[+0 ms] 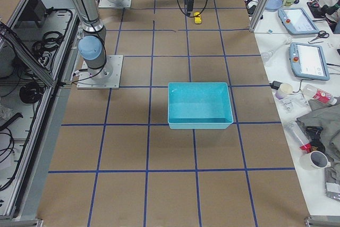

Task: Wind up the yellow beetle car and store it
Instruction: 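Open the left gripper and lift it away from the car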

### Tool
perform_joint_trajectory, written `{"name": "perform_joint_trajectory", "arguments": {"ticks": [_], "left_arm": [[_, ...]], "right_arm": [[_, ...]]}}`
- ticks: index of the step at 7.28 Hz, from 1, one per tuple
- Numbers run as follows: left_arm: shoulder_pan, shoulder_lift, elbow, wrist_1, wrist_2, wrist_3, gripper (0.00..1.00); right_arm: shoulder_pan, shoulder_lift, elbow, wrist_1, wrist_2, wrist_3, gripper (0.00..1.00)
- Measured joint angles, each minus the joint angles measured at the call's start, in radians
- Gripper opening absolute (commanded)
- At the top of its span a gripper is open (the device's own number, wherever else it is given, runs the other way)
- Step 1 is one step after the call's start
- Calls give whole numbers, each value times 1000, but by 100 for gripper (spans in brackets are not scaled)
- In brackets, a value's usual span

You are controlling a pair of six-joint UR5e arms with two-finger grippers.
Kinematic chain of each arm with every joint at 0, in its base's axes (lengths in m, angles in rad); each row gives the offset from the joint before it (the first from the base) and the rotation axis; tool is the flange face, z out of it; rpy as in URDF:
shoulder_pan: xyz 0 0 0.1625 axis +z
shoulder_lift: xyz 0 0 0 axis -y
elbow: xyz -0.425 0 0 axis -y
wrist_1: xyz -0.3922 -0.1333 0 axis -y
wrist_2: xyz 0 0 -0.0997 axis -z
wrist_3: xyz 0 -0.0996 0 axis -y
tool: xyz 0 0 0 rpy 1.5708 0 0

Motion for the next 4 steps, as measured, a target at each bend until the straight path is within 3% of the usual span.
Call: {"name": "perform_joint_trajectory", "arguments": {"ticks": [4], "left_arm": [[-7,132,86,-189,72,461,100]], "right_arm": [[0,-5,-14,-5,1,0,100]]}}
